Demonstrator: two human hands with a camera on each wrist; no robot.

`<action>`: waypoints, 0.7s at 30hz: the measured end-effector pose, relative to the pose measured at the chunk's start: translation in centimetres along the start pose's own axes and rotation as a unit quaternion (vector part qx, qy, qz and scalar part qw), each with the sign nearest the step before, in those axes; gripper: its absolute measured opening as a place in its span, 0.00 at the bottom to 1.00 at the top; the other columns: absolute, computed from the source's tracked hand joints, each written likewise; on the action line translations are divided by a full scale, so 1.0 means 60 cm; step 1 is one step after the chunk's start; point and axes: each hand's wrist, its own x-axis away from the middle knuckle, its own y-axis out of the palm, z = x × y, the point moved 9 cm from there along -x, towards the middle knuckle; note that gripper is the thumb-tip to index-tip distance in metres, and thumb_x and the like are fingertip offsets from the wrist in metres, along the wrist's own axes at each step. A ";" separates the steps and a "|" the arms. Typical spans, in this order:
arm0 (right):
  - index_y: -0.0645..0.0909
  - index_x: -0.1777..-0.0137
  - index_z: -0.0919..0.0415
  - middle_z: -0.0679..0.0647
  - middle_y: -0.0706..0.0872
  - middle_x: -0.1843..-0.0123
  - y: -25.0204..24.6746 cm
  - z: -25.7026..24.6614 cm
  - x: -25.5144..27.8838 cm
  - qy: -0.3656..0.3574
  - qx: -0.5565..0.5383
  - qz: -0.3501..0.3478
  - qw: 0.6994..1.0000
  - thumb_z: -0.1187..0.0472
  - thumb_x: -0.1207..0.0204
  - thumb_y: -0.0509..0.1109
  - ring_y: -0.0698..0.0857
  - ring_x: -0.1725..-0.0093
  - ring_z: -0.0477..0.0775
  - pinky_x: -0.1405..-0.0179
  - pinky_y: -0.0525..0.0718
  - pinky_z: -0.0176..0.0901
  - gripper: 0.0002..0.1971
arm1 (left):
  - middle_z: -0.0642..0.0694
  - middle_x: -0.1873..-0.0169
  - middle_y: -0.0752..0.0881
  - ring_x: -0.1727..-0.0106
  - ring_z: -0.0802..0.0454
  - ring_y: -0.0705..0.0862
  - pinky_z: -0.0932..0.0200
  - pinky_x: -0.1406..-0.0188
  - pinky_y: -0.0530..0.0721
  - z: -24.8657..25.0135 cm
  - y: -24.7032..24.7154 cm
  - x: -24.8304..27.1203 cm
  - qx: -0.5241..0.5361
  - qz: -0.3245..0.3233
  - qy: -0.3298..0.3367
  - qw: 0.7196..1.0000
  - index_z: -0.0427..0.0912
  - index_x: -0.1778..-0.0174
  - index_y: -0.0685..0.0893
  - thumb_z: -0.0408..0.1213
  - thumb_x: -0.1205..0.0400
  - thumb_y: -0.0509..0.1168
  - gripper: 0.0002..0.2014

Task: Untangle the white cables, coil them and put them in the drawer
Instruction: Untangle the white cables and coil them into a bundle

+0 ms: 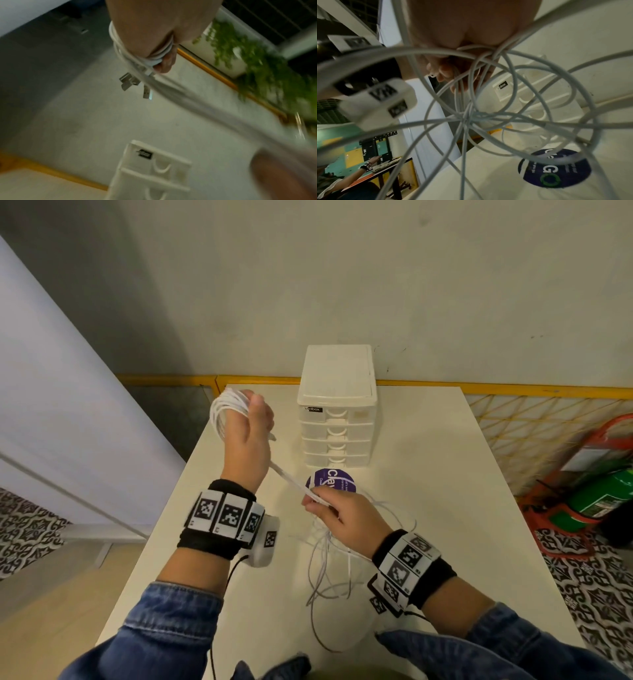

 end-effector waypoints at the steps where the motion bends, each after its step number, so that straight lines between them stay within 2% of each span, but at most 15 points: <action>1: 0.82 0.47 0.57 0.48 0.86 0.63 -0.003 -0.008 -0.001 -0.011 0.003 0.005 1.000 0.52 0.18 0.61 0.78 0.70 0.40 0.69 0.75 0.30 0.12 | 0.48 0.70 0.73 0.70 0.55 0.73 0.60 0.67 0.74 -0.007 0.009 0.004 -0.065 -0.039 0.013 0.997 0.48 0.63 0.71 0.37 0.11 0.51 0.13; 3: 0.83 0.47 0.57 0.48 0.88 0.59 -0.015 -0.018 -0.005 -0.021 0.001 0.022 1.000 0.48 0.19 0.57 0.82 0.64 0.41 0.63 0.80 0.36 0.16 | 0.42 0.71 0.76 0.71 0.49 0.75 0.53 0.67 0.76 -0.033 0.034 0.014 -0.184 -0.139 0.012 0.973 0.46 0.63 0.73 0.41 0.12 0.53 0.13; 5: 0.82 0.50 0.57 0.50 0.86 0.62 -0.035 -0.021 -0.014 -0.023 0.006 0.050 0.998 0.47 0.20 0.55 0.83 0.64 0.45 0.62 0.81 0.43 0.18 | 0.38 0.73 0.78 0.71 0.45 0.77 0.50 0.65 0.76 -0.067 0.050 0.029 -0.242 -0.219 -0.049 0.944 0.38 0.63 0.77 0.44 0.12 0.54 0.18; 7: 0.82 0.52 0.58 0.50 0.85 0.65 -0.061 -0.025 -0.022 -0.042 0.031 0.085 0.995 0.49 0.21 0.56 0.81 0.65 0.47 0.63 0.77 0.43 0.16 | 0.41 0.74 0.79 0.72 0.48 0.77 0.55 0.65 0.76 -0.086 0.065 0.050 -0.236 -0.276 -0.105 0.926 0.34 0.61 0.80 0.48 0.13 0.54 0.22; 10: 0.83 0.54 0.60 0.51 0.87 0.64 -0.091 -0.027 -0.026 -0.061 0.059 0.122 0.989 0.52 0.22 0.58 0.79 0.64 0.46 0.63 0.71 0.31 0.15 | 0.36 0.73 0.82 0.71 0.50 0.80 0.63 0.63 0.76 -0.074 0.099 0.079 -0.207 -0.357 -0.083 0.907 0.29 0.65 0.82 0.56 0.14 0.51 0.32; 12: 0.83 0.53 0.60 0.52 0.88 0.62 -0.102 -0.019 -0.027 -0.055 0.063 0.136 0.987 0.55 0.24 0.58 0.80 0.62 0.47 0.61 0.70 0.32 0.14 | 0.36 0.77 0.80 0.74 0.53 0.78 0.68 0.66 0.74 -0.066 0.118 0.096 -0.166 -0.415 -0.085 0.891 0.27 0.69 0.80 0.64 0.18 0.49 0.38; 13: 0.83 0.53 0.60 0.52 0.88 0.61 -0.106 -0.015 -0.027 -0.052 0.064 0.140 0.987 0.56 0.25 0.59 0.80 0.61 0.47 0.61 0.71 0.33 0.12 | 0.39 0.78 0.78 0.75 0.54 0.76 0.68 0.67 0.73 -0.065 0.126 0.105 -0.141 -0.441 -0.096 0.881 0.28 0.70 0.78 0.65 0.20 0.53 0.37; 14: 0.83 0.53 0.58 0.52 0.88 0.60 -0.107 -0.010 -0.028 -0.048 0.062 0.139 0.987 0.57 0.25 0.59 0.80 0.60 0.47 0.60 0.72 0.34 0.11 | 0.44 0.79 0.76 0.76 0.55 0.74 0.68 0.69 0.72 -0.064 0.133 0.114 -0.114 -0.461 -0.112 0.873 0.31 0.69 0.78 0.62 0.20 0.59 0.32; 16: 0.83 0.54 0.56 0.50 0.88 0.59 -0.106 0.000 -0.029 -0.033 0.045 0.127 0.990 0.57 0.24 0.62 0.81 0.58 0.46 0.58 0.76 0.37 0.09 | 0.52 0.79 0.76 0.77 0.58 0.73 0.68 0.73 0.72 -0.067 0.143 0.124 -0.072 -0.464 -0.150 0.870 0.38 0.66 0.79 0.47 0.20 0.68 0.16; 17: 0.83 0.53 0.55 0.49 0.88 0.58 -0.105 0.004 -0.028 -0.026 0.037 0.123 0.991 0.57 0.24 0.63 0.82 0.58 0.46 0.56 0.77 0.38 0.08 | 0.54 0.78 0.75 0.77 0.59 0.73 0.69 0.74 0.72 -0.070 0.145 0.124 -0.065 -0.452 -0.162 0.875 0.40 0.65 0.79 0.42 0.20 0.69 0.12; 19: 0.83 0.51 0.54 0.48 0.88 0.56 -0.104 0.011 -0.026 -0.011 0.024 0.119 0.993 0.58 0.24 0.62 0.83 0.57 0.45 0.55 0.79 0.40 0.08 | 0.54 0.79 0.75 0.79 0.61 0.72 0.70 0.74 0.72 -0.074 0.145 0.123 -0.073 -0.434 -0.163 0.883 0.42 0.65 0.79 0.40 0.18 0.67 0.10; 21: 0.81 0.49 0.52 0.46 0.88 0.56 -0.105 0.023 -0.024 0.015 0.011 0.115 0.993 0.54 0.25 0.60 0.84 0.56 0.46 0.55 0.80 0.40 0.10 | 0.52 0.79 0.75 0.79 0.61 0.73 0.70 0.72 0.73 -0.075 0.144 0.122 -0.100 -0.426 -0.147 0.887 0.42 0.67 0.79 0.42 0.16 0.64 0.14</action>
